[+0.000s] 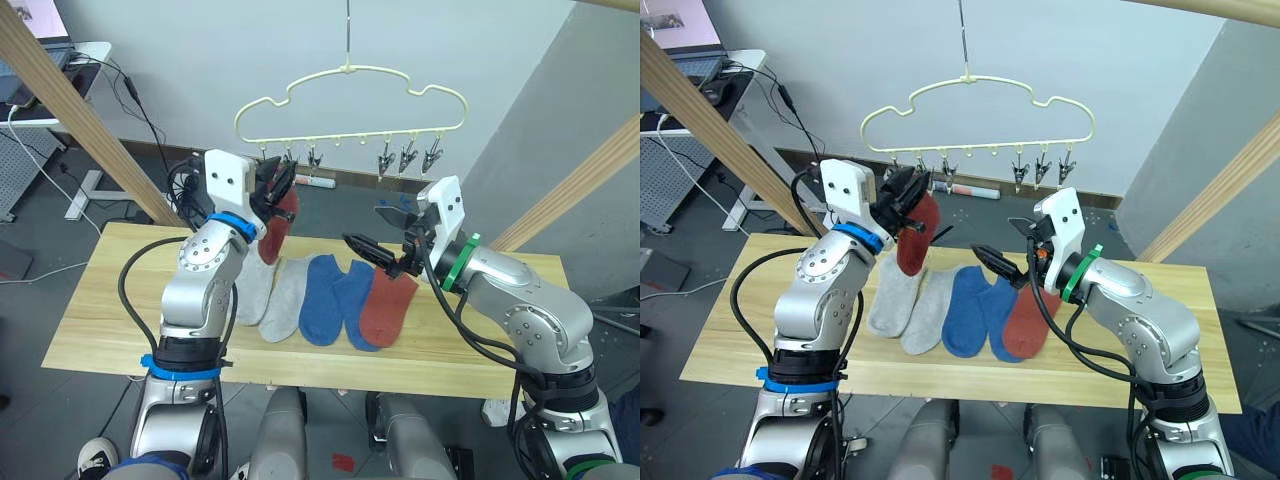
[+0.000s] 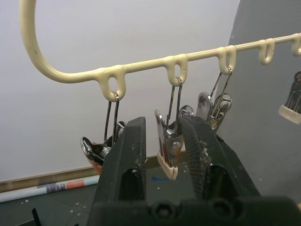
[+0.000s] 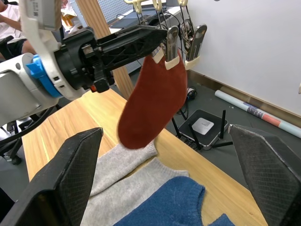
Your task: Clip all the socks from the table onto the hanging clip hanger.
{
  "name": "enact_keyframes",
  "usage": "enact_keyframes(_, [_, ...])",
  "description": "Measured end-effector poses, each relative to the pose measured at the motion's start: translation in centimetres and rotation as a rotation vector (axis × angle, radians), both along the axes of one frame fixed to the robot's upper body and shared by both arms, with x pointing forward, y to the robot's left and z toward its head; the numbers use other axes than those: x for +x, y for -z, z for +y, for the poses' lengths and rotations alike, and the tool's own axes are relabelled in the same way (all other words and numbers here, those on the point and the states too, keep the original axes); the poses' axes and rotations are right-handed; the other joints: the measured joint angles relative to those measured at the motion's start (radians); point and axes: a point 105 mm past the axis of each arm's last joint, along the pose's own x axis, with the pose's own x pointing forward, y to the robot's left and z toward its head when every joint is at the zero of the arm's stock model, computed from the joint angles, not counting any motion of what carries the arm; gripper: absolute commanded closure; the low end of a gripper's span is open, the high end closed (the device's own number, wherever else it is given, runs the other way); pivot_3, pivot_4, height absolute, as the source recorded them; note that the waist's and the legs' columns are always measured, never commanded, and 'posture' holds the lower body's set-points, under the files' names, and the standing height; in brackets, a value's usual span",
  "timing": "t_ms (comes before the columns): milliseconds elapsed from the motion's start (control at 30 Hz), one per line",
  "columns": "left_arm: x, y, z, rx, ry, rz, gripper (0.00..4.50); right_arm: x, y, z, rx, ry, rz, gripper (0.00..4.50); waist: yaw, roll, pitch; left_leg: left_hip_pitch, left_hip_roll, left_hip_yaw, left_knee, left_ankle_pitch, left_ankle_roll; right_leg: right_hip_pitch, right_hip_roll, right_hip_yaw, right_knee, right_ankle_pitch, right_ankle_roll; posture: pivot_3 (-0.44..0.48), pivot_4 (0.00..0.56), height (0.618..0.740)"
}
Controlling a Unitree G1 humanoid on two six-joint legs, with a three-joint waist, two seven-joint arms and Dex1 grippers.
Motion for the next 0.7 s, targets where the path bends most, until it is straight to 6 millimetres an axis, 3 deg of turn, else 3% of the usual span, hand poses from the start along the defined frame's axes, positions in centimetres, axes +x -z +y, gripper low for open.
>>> enact_keyframes(700, [-0.66,-0.07,-0.2,-0.008,-0.021,-0.018,3.23,0.09,0.03,-0.18,-0.001,0.01,0.004,0.0,-0.003,0.0,0.0,0.0,0.0,-0.001,0.012,0.0,0.0,0.0,0.0,0.0,0.012,-0.003,0.005,0.151,0.307,0.74])
